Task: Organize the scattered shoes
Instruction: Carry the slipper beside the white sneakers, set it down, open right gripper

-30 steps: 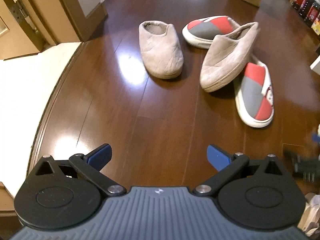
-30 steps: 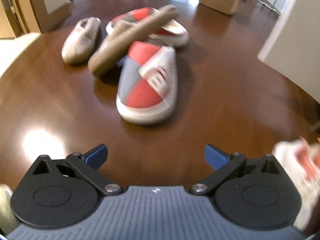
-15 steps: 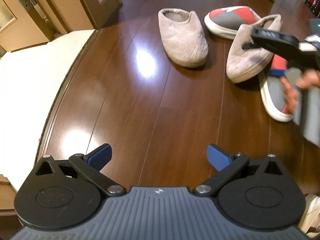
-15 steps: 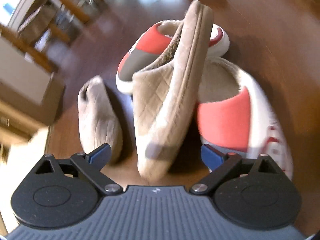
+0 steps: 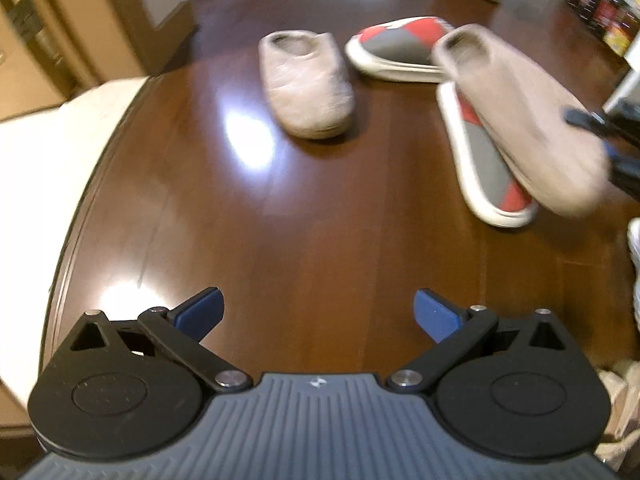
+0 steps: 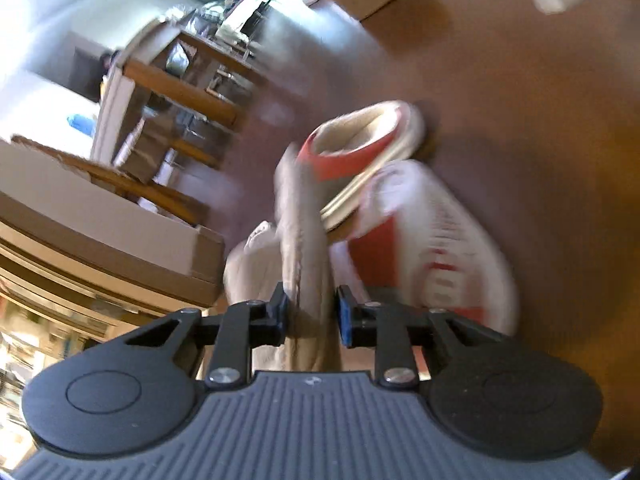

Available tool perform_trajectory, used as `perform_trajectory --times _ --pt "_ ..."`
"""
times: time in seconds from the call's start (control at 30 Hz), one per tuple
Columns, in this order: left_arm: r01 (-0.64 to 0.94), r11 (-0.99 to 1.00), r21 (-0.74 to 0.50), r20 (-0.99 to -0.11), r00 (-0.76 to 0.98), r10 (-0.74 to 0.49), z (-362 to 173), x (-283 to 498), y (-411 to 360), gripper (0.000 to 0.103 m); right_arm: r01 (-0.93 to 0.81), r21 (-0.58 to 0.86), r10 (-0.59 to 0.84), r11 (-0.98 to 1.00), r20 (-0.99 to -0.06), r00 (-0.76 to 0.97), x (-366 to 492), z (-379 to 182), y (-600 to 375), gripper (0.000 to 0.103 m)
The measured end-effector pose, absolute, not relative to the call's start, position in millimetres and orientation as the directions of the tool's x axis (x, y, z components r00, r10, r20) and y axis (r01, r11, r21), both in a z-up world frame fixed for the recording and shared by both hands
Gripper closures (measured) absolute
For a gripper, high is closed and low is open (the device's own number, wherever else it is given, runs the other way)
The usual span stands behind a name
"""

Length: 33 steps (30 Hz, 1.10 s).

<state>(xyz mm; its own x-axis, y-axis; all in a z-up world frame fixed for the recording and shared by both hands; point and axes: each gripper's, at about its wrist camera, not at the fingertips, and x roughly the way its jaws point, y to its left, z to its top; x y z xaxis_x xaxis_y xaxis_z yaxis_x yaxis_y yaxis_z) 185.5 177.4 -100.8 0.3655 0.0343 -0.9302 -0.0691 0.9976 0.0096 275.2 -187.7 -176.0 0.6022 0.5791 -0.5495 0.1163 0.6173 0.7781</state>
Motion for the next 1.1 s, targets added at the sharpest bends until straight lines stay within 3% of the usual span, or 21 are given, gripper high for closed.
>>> perform_trajectory --times 0.13,0.3,0.33,0.4,0.47,0.53,0.63,0.7,0.73,0.8,0.93,0.97,1.03,1.07,1.1 --pt "-0.005 1.000 0.012 -0.932 0.363 0.013 -100.5 186.9 154.1 0.001 0.179 0.749 0.532 0.637 -0.596 0.601 216.3 -187.1 -261.5 0.079" --pt "0.046 0.998 0.042 -0.943 0.332 0.025 -110.5 190.8 135.7 0.001 0.266 0.591 0.426 0.762 -0.766 0.482 179.5 -216.1 -288.5 0.055" --pt "0.048 0.998 0.044 -0.944 0.328 0.026 -112.2 191.7 134.0 0.001 0.240 0.535 0.383 0.810 -0.793 0.474 172.7 -214.5 -285.2 0.051" --pt "0.045 0.998 0.041 -0.949 0.314 0.025 -115.5 194.5 131.6 0.001 0.157 0.381 0.265 0.911 -0.834 0.484 159.2 -205.4 -269.5 0.020" --pt "0.046 0.998 0.042 -0.950 0.311 0.025 -116.7 194.8 130.7 0.001 0.021 0.274 0.224 0.961 -0.825 0.519 151.7 -192.8 -246.1 0.014" --pt "0.047 0.998 0.042 -0.951 0.308 0.026 -117.8 195.0 129.8 0.001 -0.228 0.137 0.244 0.964 -0.793 0.559 144.4 -179.3 -206.3 0.008" --pt "0.048 0.998 0.043 -0.952 0.304 0.026 -119.5 195.4 128.4 0.001 -0.383 -0.069 0.204 0.921 -0.754 0.625 146.8 -168.2 -156.9 0.012" --pt "0.049 0.998 0.043 -0.953 0.301 0.027 -120.6 195.6 127.5 0.001 -0.351 -0.094 0.176 0.932 -0.728 0.662 159.0 -156.7 -148.5 0.024" --pt "0.049 0.998 0.043 -0.954 0.299 0.027 -121.1 195.7 127.0 0.001 -0.319 -0.045 0.192 0.947 -0.715 0.672 168.0 -149.3 -151.1 0.025" --pt "0.050 0.998 0.044 -0.955 0.296 0.027 -122.3 195.9 126.1 0.001 -0.265 0.057 0.214 0.963 -0.758 0.616 196.4 -142.4 -158.2 0.024" --pt "0.053 0.998 0.019 -0.960 0.279 0.004 -124.9 196.7 125.9 0.001 -0.355 -0.068 0.125 0.932 -0.862 0.492 223.7 -159.8 -126.3 0.037" --pt "0.058 0.998 0.017 -0.960 0.280 0.001 -124.5 196.2 125.6 0.001 -0.379 -0.108 0.088 0.919 -0.881 0.464 227.4 -166.7 -116.6 0.052" --pt "0.067 0.997 0.024 -0.958 0.288 0.004 -122.5 194.5 125.0 0.001 -0.349 -0.120 0.028 0.930 -0.920 0.391 238.3 -193.5 -106.4 0.056" --pt "0.069 0.997 0.026 -0.957 0.291 0.004 -122.0 194.3 125.3 0.001 -0.340 -0.103 0.028 0.935 -0.932 0.360 241.4 -199.4 -106.4 0.082" --pt "0.067 0.997 0.024 -0.956 0.295 0.003 -121.3 194.4 126.4 0.001 -0.324 -0.086 0.026 0.942 -0.945 0.327 245.0 -205.7 -108.4 0.093"
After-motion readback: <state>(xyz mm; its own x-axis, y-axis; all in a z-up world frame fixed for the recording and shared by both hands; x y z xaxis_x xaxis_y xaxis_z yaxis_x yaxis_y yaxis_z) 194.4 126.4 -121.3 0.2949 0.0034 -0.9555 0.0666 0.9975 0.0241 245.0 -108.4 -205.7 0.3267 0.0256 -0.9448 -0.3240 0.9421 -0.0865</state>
